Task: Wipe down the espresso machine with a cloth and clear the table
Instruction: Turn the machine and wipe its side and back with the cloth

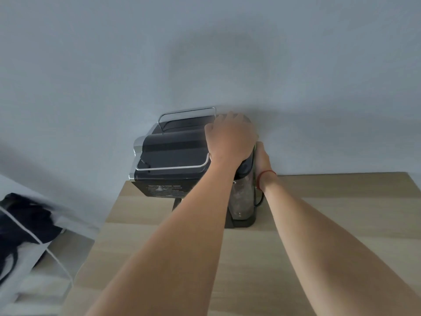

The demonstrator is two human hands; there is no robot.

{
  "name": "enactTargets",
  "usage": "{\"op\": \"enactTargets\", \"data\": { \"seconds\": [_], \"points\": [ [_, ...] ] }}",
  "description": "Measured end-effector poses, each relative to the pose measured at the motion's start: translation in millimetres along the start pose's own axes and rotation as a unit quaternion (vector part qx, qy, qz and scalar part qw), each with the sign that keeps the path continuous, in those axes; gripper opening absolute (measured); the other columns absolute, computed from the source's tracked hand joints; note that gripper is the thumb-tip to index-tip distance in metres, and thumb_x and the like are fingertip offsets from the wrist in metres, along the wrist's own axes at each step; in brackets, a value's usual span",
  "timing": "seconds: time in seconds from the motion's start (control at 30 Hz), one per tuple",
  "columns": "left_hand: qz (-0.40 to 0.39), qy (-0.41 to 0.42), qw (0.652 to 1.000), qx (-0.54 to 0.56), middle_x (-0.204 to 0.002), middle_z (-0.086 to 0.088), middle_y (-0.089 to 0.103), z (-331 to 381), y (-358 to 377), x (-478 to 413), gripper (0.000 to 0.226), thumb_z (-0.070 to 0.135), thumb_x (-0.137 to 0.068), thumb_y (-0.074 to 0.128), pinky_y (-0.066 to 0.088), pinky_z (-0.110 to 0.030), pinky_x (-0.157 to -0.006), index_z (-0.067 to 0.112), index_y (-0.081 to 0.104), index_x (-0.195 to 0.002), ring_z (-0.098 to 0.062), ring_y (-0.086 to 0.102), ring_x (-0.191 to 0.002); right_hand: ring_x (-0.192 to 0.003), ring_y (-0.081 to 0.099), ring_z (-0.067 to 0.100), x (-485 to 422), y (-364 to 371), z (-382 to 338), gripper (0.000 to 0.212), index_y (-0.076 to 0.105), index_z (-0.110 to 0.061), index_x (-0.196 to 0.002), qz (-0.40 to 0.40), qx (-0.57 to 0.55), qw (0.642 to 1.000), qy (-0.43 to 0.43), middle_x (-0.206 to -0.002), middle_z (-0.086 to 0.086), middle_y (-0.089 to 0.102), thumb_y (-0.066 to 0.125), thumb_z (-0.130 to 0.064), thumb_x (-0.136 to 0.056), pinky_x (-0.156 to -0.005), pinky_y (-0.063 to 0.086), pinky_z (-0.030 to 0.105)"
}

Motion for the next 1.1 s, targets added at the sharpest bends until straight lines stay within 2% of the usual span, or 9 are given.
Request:
{"op": "enactTargets", "data": {
  "seconds": [0.13,0.2,0.33,0.47,0.53,0.63,0.83,0.93,1.1],
  "points": [
    [-0.001,-0.001,1.000,0.000,-0.133,0.003,0.056,-2,1,1,0.041,0.030,-0.094,0.031,0.030,-0.041,-0.101,0.022,0.059,-0.123,-0.022,0.044,-0.129,-0.096,0.063,0.028,-12,-3,33,0.054,0.064,-0.013,-0.104,-0.014,0.022,0.998,0.052,-0.094,0.011,0.067,0.032,-0.054,-0.090,-0.090,0.049,0.038],
    [0.001,-0.002,1.000,-0.001,-0.127,0.004,0.059,-3,2,0,0.039,0.030,-0.093,0.032,0.031,-0.041,-0.099,0.022,0.062,-0.117,-0.021,0.047,-0.126,-0.086,0.065,0.026,-13,-6,51,0.057,0.065,-0.017,-0.095,-0.027,0.008,0.996,0.081,-0.081,0.008,0.067,0.029,-0.060,-0.089,-0.079,0.052,0.033],
    [0.007,-0.004,1.000,0.002,-0.118,0.007,0.061,-4,1,-1,0.037,0.030,-0.091,0.033,0.032,-0.040,-0.097,0.022,0.063,-0.111,-0.019,0.050,-0.120,-0.094,0.067,0.018,1,-11,71,0.062,0.065,-0.016,-0.117,-0.045,-0.033,0.994,0.098,-0.106,0.006,0.070,0.028,-0.060,-0.093,-0.071,0.052,0.025],
    [0.000,-0.004,1.000,0.006,-0.130,0.005,0.057,-4,0,-1,0.041,0.030,-0.094,0.032,0.029,-0.040,-0.101,0.023,0.060,-0.124,-0.018,0.046,-0.127,-0.063,0.074,0.013,18,-14,79,0.042,0.058,-0.010,-0.115,-0.043,-0.139,0.984,0.104,-0.087,0.005,0.073,0.032,-0.040,-0.101,-0.048,0.056,0.020],
    [-0.009,-0.003,1.000,0.006,-0.131,0.005,0.056,-3,-1,-1,0.043,0.030,-0.094,0.032,0.029,-0.041,-0.102,0.023,0.058,-0.127,-0.018,0.045,-0.127,-0.075,0.074,0.020,24,-10,79,0.039,0.055,-0.009,-0.120,-0.032,-0.169,0.981,0.091,-0.093,0.010,0.074,0.034,-0.036,-0.102,-0.057,0.060,0.024],
    [-0.015,-0.007,1.000,0.003,-0.133,0.005,0.056,-1,-2,2,0.043,0.029,-0.094,0.031,0.029,-0.041,-0.102,0.023,0.058,-0.127,-0.019,0.045,-0.128,-0.108,0.063,0.025,24,-13,81,0.058,0.051,-0.004,-0.130,0.027,-0.092,0.995,0.040,-0.129,0.017,0.060,0.042,-0.048,-0.095,-0.094,0.054,0.036],
    [-0.024,-0.009,1.000,-0.002,-0.140,0.002,0.051,1,-4,6,0.044,0.029,-0.097,0.030,0.027,-0.041,-0.106,0.021,0.055,-0.132,-0.020,0.040,-0.133,-0.103,0.065,0.023,48,6,20,0.094,0.059,-0.013,-0.129,-0.010,-0.143,0.990,-0.016,-0.122,0.010,0.066,0.047,-0.080,-0.063,-0.090,0.054,0.039],
    [-0.018,-0.005,1.000,-0.003,-0.136,0.003,0.054,1,-4,6,0.043,0.029,-0.095,0.030,0.029,-0.041,-0.104,0.022,0.056,-0.129,-0.020,0.043,-0.131,-0.110,0.065,0.024,53,12,-12,0.072,0.064,-0.017,-0.122,-0.044,-0.180,0.981,-0.058,-0.117,0.008,0.069,0.048,-0.070,-0.077,-0.102,0.048,0.044],
    [-0.019,-0.006,1.000,-0.003,-0.136,0.004,0.054,1,-3,4,0.043,0.029,-0.095,0.031,0.029,-0.039,-0.103,0.023,0.056,-0.130,-0.020,0.042,-0.131,-0.113,0.064,0.023,50,11,-27,0.063,0.063,-0.017,-0.124,-0.054,-0.165,0.982,-0.072,-0.119,0.008,0.068,0.044,-0.062,-0.084,-0.104,0.045,0.043]
  ]
}}
Point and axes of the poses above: each hand's wrist, its own x-axis away from the middle knuckle, its own y-axis out of the palm, z = x × y, the point moved 6 cm from there along -x, towards the middle knuckle
